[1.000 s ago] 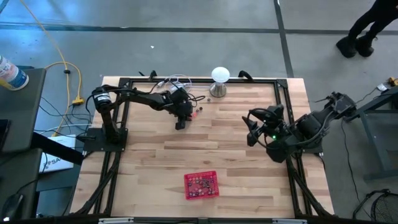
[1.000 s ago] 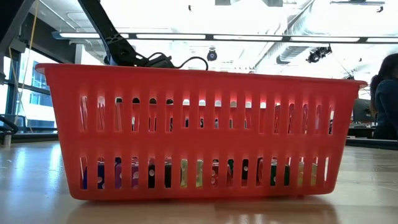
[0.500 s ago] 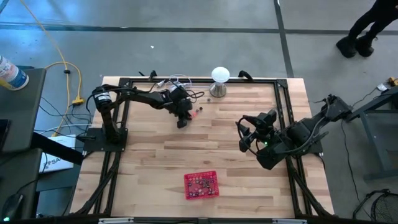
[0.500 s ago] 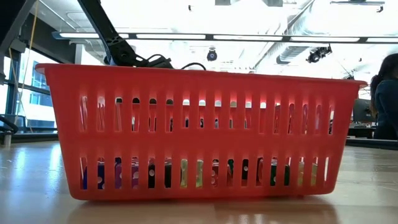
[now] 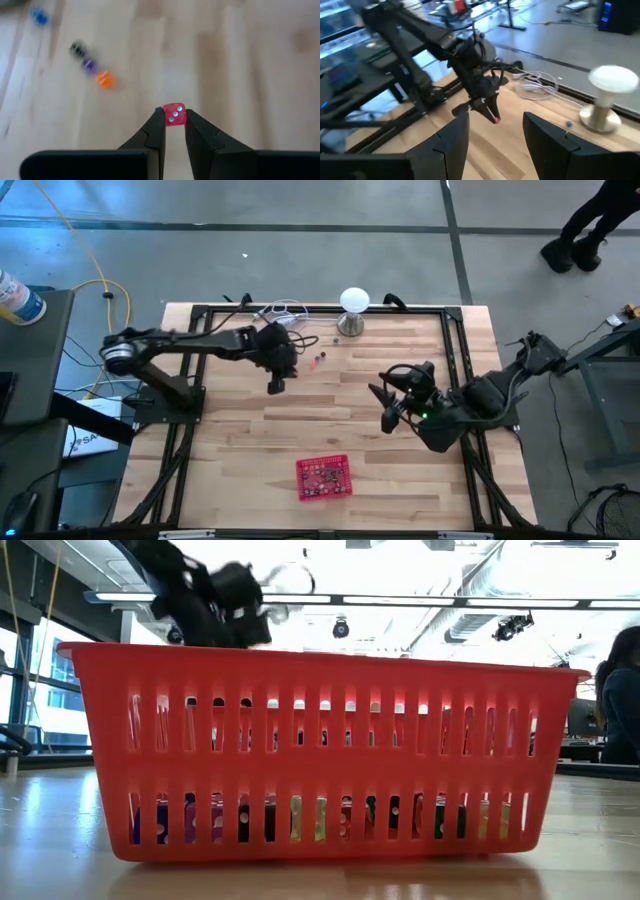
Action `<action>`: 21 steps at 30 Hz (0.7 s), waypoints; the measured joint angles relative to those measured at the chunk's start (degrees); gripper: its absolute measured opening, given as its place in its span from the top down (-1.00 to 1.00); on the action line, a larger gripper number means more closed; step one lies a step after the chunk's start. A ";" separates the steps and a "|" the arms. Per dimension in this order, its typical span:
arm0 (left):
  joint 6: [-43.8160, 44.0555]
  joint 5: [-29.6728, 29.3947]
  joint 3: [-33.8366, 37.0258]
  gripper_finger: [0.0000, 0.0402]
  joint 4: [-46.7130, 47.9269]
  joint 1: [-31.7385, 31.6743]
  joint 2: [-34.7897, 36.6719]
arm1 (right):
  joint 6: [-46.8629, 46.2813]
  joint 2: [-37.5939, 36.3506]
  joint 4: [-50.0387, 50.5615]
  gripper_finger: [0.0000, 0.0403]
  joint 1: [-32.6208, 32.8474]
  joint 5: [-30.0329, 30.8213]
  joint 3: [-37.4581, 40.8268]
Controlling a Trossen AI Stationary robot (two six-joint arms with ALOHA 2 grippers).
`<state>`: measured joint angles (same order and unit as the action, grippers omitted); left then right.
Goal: Pick & Place Dice
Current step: Put the pink dice into the red bin
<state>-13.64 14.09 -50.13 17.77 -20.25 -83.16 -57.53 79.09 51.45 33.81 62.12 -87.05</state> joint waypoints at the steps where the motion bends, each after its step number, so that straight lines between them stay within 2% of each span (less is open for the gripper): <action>1: 0.46 0.76 -0.04 0.78 0.49 1.09 1.65 | 1.80 0.00 -1.60 0.12 0.11 -0.89 0.00; 7: 6.54 -1.53 -0.11 0.78 1.59 9.40 7.90 | 7.97 0.00 -7.34 0.12 -0.20 -9.26 0.00; 11: 17.98 -7.77 -1.56 0.78 3.10 16.60 10.49 | 11.93 0.00 -8.89 0.12 0.24 -13.33 0.00; 14: 21.14 -11.93 -3.36 0.78 4.07 23.27 11.56 | 14.03 0.00 -8.88 0.12 0.50 -14.34 0.00; 19: 28.97 -25.13 -7.00 0.79 4.20 34.88 10.42 | 14.29 0.00 -8.84 0.12 1.11 -17.02 0.00; 21: 33.23 -27.12 -8.12 0.79 4.73 37.77 8.73 | 14.28 0.00 -8.84 0.12 2.27 -17.66 0.00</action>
<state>19.59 -13.04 -58.24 22.50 17.52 -74.44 -43.25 79.09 42.61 36.08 44.46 -87.05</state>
